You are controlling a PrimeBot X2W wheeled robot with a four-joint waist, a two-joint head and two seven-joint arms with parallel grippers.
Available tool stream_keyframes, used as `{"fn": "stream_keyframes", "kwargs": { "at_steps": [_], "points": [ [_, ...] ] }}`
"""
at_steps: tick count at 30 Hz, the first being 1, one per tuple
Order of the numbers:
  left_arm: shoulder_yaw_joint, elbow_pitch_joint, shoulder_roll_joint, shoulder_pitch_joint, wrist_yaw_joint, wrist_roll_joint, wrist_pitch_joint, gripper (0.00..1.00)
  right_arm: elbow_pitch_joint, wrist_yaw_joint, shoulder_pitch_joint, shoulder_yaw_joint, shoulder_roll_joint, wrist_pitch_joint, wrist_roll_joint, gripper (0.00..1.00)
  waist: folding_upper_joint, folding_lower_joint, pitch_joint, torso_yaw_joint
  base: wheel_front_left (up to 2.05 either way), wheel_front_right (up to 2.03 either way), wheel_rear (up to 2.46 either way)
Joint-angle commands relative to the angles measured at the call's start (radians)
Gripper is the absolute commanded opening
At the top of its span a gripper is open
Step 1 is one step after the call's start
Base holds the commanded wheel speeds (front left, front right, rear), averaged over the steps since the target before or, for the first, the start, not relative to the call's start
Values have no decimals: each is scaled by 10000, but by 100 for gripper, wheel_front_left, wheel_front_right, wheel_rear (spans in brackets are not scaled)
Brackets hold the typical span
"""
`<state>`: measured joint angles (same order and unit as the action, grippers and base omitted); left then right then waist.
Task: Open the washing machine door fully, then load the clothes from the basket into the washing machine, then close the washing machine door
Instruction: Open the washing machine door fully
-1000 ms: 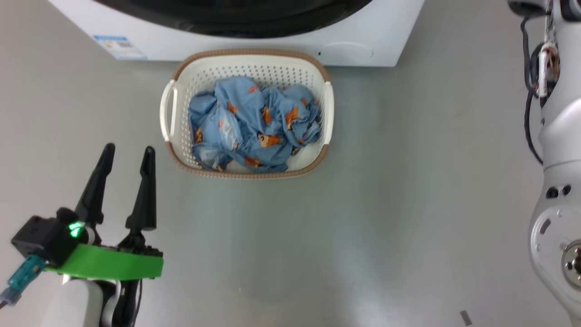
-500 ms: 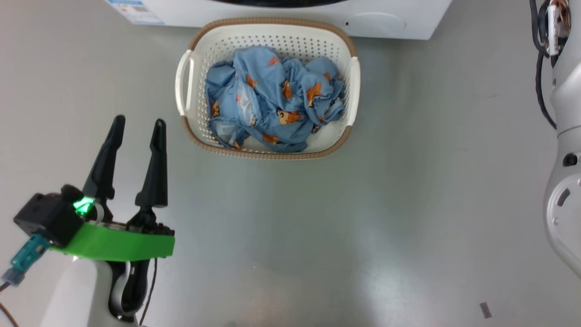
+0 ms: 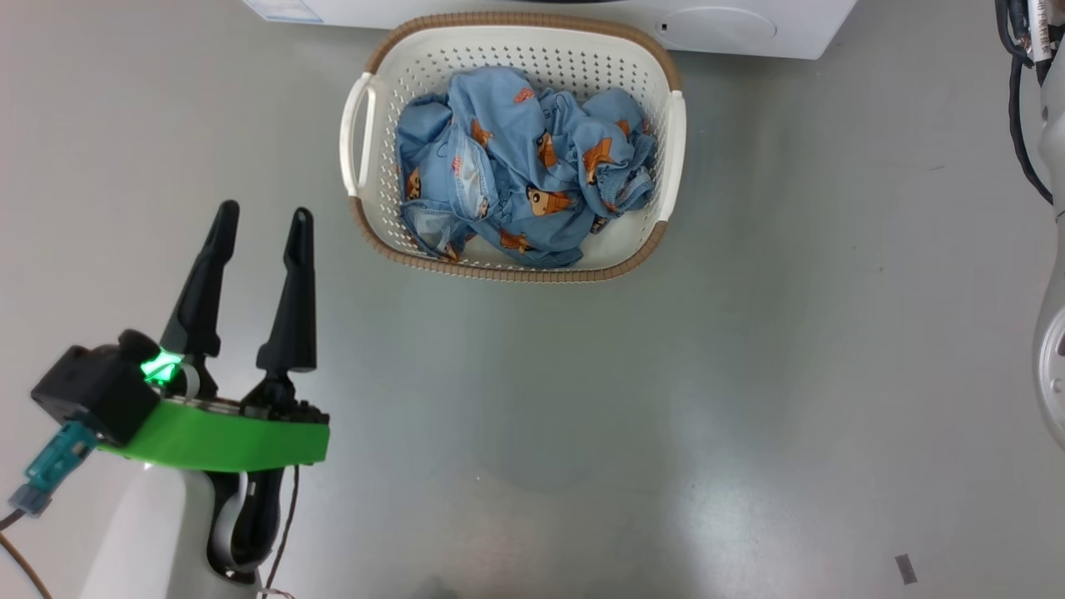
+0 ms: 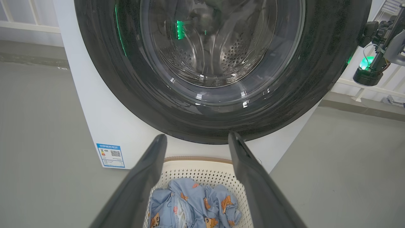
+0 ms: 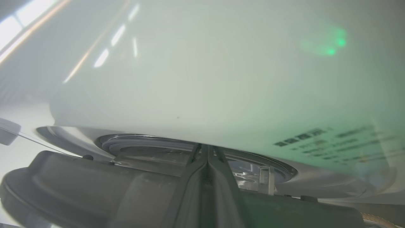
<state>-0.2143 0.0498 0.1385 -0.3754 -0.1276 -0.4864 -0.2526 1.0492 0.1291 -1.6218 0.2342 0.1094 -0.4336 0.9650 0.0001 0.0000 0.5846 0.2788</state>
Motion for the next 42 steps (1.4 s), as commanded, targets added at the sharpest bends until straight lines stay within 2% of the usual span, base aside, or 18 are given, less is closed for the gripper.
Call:
{"fn": "stream_keyframes", "kwargs": {
  "at_steps": [1,17,34,42],
  "points": [
    [409,-228,297,-86,-31,-21,-92,100,-206,16,-155,-270,-591,-193,192,0,-1,0,-30,-50,0,0,0],
    [569,-393,409,-7,-31,129,-92,100,-1185,16,1286,-1381,-591,-1418,1387,0,-1,0,-448,-387,0,0,0],
    [854,-398,609,502,-31,362,-92,100,-3232,16,4046,-2569,-591,-3407,3459,0,-1,0,-1495,-728,0,0,0],
    [979,-339,692,742,-31,487,-92,100,-4103,16,5285,-3575,-591,-4145,4419,0,-1,0,-2025,-815,0,0,0]
  ]
}}
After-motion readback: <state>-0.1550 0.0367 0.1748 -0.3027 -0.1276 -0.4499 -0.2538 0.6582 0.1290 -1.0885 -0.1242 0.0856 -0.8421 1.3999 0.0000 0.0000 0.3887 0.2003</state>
